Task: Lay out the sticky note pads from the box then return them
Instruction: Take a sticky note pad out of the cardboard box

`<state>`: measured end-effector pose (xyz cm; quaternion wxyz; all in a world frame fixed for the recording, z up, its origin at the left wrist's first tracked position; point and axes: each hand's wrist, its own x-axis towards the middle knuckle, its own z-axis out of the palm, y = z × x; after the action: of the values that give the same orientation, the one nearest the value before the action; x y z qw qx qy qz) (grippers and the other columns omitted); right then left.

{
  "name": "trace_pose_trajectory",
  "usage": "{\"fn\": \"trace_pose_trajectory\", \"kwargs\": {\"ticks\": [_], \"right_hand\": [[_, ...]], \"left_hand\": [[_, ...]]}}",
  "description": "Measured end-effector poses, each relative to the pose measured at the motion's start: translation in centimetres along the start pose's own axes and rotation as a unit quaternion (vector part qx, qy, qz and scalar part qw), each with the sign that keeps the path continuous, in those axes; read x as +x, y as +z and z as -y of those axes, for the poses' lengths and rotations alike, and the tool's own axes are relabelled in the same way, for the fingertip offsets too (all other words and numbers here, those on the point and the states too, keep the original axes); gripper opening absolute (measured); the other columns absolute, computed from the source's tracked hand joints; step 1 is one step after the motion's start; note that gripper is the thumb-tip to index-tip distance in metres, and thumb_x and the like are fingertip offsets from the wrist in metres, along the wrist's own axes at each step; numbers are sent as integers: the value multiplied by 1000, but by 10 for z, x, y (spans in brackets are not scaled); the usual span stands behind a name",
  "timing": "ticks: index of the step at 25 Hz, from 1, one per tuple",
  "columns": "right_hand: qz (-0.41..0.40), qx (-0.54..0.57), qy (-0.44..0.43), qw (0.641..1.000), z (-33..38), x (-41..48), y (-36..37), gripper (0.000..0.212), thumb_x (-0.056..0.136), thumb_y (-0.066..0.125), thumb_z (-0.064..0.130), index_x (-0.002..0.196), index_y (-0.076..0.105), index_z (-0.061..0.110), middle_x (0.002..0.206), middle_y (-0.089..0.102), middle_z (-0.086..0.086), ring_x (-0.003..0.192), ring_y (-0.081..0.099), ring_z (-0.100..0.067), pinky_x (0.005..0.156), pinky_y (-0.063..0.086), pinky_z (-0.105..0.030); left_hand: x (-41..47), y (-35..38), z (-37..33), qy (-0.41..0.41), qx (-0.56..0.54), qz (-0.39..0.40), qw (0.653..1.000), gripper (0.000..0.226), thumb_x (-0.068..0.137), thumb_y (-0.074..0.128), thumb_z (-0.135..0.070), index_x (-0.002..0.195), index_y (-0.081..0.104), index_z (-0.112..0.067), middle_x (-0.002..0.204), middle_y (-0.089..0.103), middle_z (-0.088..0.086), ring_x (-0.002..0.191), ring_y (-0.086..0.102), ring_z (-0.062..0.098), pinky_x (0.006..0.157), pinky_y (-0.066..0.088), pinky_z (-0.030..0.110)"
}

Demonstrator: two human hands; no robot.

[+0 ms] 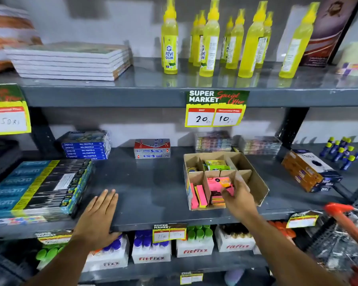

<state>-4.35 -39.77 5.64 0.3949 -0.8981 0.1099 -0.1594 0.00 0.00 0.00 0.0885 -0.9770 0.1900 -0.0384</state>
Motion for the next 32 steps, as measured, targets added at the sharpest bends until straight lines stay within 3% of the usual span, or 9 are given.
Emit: {"fn": "trace_pose_trajectory", "kwargs": {"ticks": [3,5,9,11,14,19,22,27,32], "right_hand": [[22,-13,142,990,-6,6,13,31,93,55,24,122,49,11,104,66,-12,93,62,-31,77,50,-37],[33,-18,201,979,-8,6,20,25,94,53,27,113,55,10,93,65,-11,84,63,-27,70,51,-36],[-10,20,233,972,-8,14,25,20,94,55,23,110,59,11,94,66,-10,84,63,-27,73,55,-39],[-26,66,262,963,-7,19,22,18,92,58,20,109,61,14,90,66,-4,80,62,-21,65,53,-34],[-77,208,334,916,-6,23,15,10,89,62,16,99,63,15,76,62,2,70,57,-13,52,41,-28],[-83,294,359,882,5,25,12,15,89,59,7,85,57,21,77,61,-1,71,55,-14,52,38,-29],[-89,361,388,843,11,23,9,16,88,58,4,82,56,19,78,64,-5,74,60,-19,58,46,-32],[-95,400,421,809,14,18,5,18,86,60,-2,80,52,14,80,64,-9,72,62,-20,55,45,-30],[-62,436,405,801,13,17,9,5,89,62,5,90,62,10,78,74,-10,81,69,-25,69,53,-39]], "left_hand": [[5,5,7,11,-11,3,1000,116,48,69,-61,139,34,2,146,38,20,135,36,35,108,33,49],[8,8,8,6,-15,-1,1000,115,43,70,-58,135,40,4,142,44,21,130,43,36,106,36,50],[7,11,7,-12,-21,1,1000,113,42,68,-55,133,42,6,140,46,24,127,46,39,109,21,46],[8,12,7,-19,-27,8,999,112,42,68,-55,133,42,5,140,46,24,126,46,40,108,18,45],[10,13,7,-19,-26,7,999,112,45,66,-57,134,41,5,141,45,23,128,45,39,108,18,45],[10,13,7,-17,-22,12,1000,111,49,66,-57,136,37,5,143,43,23,129,43,40,109,16,46],[11,14,7,-15,-25,8,1000,110,49,66,-54,137,36,4,144,41,22,130,41,39,110,15,46],[12,18,8,-33,-33,4,999,109,56,60,-55,143,24,0,152,29,18,137,31,35,113,22,47],[14,22,8,-48,-31,17,998,113,64,45,-65,146,-7,-7,157,-9,11,145,0,24,118,6,36]]}}
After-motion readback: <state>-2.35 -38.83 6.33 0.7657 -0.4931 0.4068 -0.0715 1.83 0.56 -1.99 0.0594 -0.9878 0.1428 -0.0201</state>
